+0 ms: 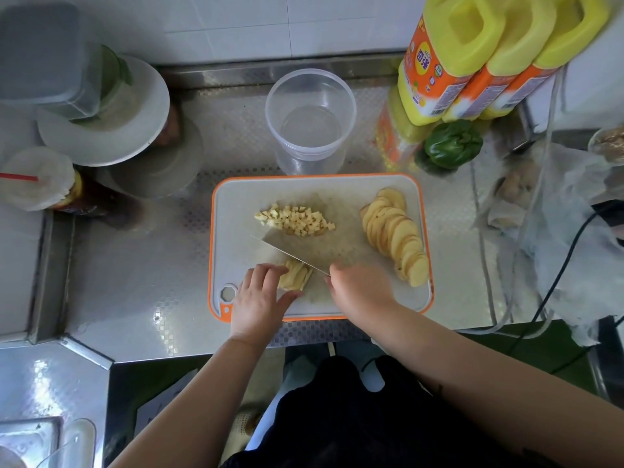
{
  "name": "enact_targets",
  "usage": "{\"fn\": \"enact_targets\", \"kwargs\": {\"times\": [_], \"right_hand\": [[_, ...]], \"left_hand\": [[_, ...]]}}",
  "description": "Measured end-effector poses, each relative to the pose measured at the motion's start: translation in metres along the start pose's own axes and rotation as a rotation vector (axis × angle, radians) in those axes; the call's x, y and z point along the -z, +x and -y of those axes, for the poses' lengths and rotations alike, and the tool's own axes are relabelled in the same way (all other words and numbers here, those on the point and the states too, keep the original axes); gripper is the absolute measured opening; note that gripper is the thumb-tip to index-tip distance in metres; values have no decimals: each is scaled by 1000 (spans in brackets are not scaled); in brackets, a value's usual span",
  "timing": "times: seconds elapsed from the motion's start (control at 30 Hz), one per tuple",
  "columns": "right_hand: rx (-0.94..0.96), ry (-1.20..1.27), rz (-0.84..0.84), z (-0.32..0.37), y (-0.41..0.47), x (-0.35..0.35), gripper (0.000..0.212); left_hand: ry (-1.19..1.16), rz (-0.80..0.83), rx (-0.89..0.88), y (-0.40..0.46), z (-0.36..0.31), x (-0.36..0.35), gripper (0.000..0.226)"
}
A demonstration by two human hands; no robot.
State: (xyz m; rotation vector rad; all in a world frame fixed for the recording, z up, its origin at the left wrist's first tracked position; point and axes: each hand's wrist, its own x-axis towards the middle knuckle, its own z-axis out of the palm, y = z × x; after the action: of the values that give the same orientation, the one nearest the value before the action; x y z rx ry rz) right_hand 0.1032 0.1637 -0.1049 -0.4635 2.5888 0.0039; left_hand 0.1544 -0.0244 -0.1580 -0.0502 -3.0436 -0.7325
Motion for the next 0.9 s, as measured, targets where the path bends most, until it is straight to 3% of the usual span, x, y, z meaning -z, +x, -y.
{"fn": "enact_targets", "kwargs": {"times": [0.13,0.4,0.6,0.9], "right_hand": [[-11,38,-11,0,2,1,10],[12,121,-58,-9,0,11,29],[80,63,-104,-10,-5,23,31],[139,-2,-17,-8,-1,23,29]], "left_hand": [[11,-79,-21,2,-4,-3,21],[22,-130,41,-2,-13,-9,26],[-4,-201,-93,6,-21,-19,26],[-12,-196,-57,9,-17,-31,28]]}}
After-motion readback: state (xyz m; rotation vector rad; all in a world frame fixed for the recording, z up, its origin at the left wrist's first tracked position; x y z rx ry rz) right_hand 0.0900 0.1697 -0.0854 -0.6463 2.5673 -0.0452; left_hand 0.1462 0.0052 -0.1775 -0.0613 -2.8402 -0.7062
